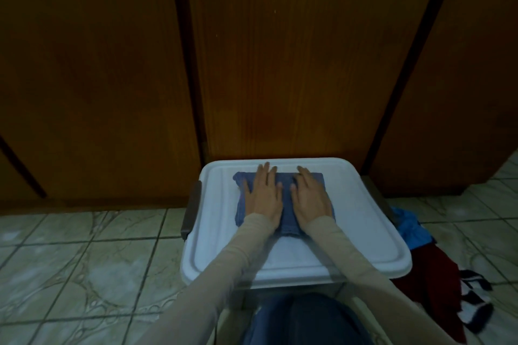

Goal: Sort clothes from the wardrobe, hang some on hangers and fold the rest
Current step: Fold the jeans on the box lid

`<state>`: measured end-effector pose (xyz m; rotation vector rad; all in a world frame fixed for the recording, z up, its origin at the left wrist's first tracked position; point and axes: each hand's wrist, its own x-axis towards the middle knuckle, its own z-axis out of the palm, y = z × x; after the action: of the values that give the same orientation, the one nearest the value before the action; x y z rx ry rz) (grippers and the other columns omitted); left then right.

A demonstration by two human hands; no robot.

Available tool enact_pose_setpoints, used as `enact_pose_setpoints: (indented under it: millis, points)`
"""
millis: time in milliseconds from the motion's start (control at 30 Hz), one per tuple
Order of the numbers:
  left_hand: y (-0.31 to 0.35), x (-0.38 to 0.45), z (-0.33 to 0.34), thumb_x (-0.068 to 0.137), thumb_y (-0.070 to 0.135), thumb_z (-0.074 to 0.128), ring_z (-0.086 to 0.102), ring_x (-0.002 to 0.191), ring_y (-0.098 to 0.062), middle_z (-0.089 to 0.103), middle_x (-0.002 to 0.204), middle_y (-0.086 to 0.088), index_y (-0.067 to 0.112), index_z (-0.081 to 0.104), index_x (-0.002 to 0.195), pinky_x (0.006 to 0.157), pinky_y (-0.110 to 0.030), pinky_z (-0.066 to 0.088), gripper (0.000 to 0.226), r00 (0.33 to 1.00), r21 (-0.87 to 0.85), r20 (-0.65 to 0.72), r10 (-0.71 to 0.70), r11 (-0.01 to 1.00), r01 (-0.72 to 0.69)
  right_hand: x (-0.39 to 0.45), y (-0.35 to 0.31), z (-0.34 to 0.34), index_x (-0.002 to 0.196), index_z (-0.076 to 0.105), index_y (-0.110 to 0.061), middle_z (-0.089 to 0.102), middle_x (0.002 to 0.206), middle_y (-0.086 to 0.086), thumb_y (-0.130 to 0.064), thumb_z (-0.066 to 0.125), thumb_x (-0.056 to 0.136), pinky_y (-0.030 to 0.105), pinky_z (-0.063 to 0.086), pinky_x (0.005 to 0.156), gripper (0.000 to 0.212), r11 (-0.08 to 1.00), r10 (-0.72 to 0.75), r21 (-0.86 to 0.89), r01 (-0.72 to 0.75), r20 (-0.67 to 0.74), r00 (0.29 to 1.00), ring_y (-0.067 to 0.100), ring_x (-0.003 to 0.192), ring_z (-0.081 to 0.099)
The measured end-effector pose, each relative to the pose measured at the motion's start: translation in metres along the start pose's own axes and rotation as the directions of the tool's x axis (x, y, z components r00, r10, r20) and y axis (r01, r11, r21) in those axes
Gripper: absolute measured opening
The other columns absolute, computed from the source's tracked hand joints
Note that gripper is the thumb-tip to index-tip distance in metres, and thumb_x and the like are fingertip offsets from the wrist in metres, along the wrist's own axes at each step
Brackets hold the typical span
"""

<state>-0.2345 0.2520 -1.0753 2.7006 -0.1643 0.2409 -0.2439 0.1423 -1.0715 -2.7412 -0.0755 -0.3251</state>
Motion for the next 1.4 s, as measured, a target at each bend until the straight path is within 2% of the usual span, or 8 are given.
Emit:
enact_pose_setpoints:
  millis: [133, 533, 633, 767, 900, 1000, 1200, 1400]
  points:
    - [-0.007, 0.006, 0.011, 0.104, 0.030, 0.016, 0.006, 0.145, -0.011, 0.009, 0.158, 0.002, 0.017, 0.011, 0.150, 0.116, -0.039, -0.003, 0.049, 0.989, 0.055, 0.140, 0.056, 0.996, -0.064, 0.005, 0.004, 0.014, 0.150, 0.004, -0.012, 0.003, 0.158, 0.002, -0.028, 0.013, 0.104, 0.035, -0.005, 0.116, 0.050, 0.980, 0.005, -0.194, 0.033, 0.192, 0.981, 0.012, 0.145, 0.002]
    - [-0.018, 0.027, 0.023, 0.103, 0.023, 0.017, 0.007, 0.145, -0.013, 0.009, 0.158, 0.000, 0.013, 0.008, 0.150, 0.116, -0.036, 0.000, 0.049, 0.968, 0.149, 0.239, 0.076, 0.982, -0.114, 0.026, 0.007, 0.028, 0.150, 0.006, -0.010, 0.007, 0.158, 0.002, -0.030, 0.012, 0.103, 0.035, -0.002, 0.117, 0.051, 0.965, 0.047, -0.259, 0.031, 0.291, 0.956, 0.014, 0.145, 0.005]
    - [-0.024, 0.034, 0.024, 0.103, 0.019, 0.018, 0.013, 0.144, -0.013, 0.016, 0.157, 0.000, 0.012, 0.015, 0.149, 0.116, -0.032, 0.003, 0.047, 0.964, 0.085, 0.256, 0.078, 0.991, -0.103, 0.031, 0.009, 0.030, 0.150, 0.007, -0.010, 0.009, 0.158, 0.002, -0.030, 0.013, 0.103, 0.034, -0.002, 0.117, 0.051, 0.971, 0.062, -0.240, 0.016, 0.313, 0.948, 0.013, 0.145, 0.007]
    - [-0.030, 0.039, 0.019, 0.102, 0.019, 0.029, 0.037, 0.133, -0.021, 0.043, 0.144, -0.007, 0.011, 0.041, 0.140, 0.109, -0.030, 0.025, 0.040, 0.989, -0.184, 0.145, -0.021, 0.982, 0.047, 0.037, 0.010, 0.032, 0.150, 0.007, -0.012, 0.010, 0.158, 0.001, -0.032, 0.012, 0.103, 0.033, -0.002, 0.117, 0.051, 0.981, 0.084, -0.192, -0.016, 0.350, 0.933, 0.013, 0.145, 0.009]
    - [-0.029, 0.045, 0.025, 0.102, 0.025, 0.026, 0.024, 0.137, -0.027, 0.033, 0.148, -0.013, 0.007, 0.037, 0.139, 0.114, -0.035, 0.016, 0.043, 0.961, 0.007, 0.110, -0.254, 0.967, 0.254, 0.036, 0.009, 0.034, 0.150, 0.007, -0.012, 0.010, 0.158, 0.001, -0.032, 0.011, 0.103, 0.033, -0.002, 0.118, 0.051, 0.982, 0.103, -0.185, -0.040, 0.350, 0.931, 0.014, 0.145, 0.010]
    - [-0.026, 0.047, 0.017, 0.102, 0.029, 0.028, 0.022, 0.136, -0.030, 0.031, 0.145, -0.015, 0.006, 0.035, 0.138, 0.110, -0.042, 0.021, 0.043, 0.855, 0.025, 0.052, -0.516, 0.857, 0.515, 0.035, 0.008, 0.034, 0.150, 0.006, -0.012, 0.010, 0.158, 0.001, -0.031, 0.010, 0.103, 0.034, -0.001, 0.118, 0.051, 0.978, 0.113, -0.203, -0.043, 0.346, 0.931, 0.015, 0.144, 0.010]
    - [-0.025, 0.052, 0.013, 0.101, 0.021, 0.033, 0.039, 0.125, -0.026, 0.050, 0.131, -0.011, 0.007, 0.046, 0.127, 0.107, -0.042, 0.024, 0.033, 0.829, 0.091, 0.020, -0.559, 0.826, 0.556, 0.033, 0.007, 0.034, 0.150, 0.005, -0.013, 0.011, 0.157, 0.001, -0.030, 0.010, 0.103, 0.035, -0.001, 0.118, 0.051, 0.974, 0.114, -0.222, -0.043, 0.320, 0.940, 0.016, 0.144, 0.011]
    - [-0.020, 0.052, 0.000, 0.099, 0.022, 0.041, 0.055, 0.106, -0.028, 0.063, 0.111, -0.011, 0.009, 0.052, 0.113, 0.101, -0.044, 0.029, 0.023, 0.809, -0.069, -0.099, -0.580, 0.815, 0.576, 0.029, 0.009, 0.039, 0.150, 0.009, -0.013, 0.018, 0.156, 0.002, -0.031, 0.013, 0.103, 0.037, 0.002, 0.117, 0.051, 0.971, 0.106, -0.235, -0.046, 0.250, 0.962, 0.017, 0.142, 0.016]
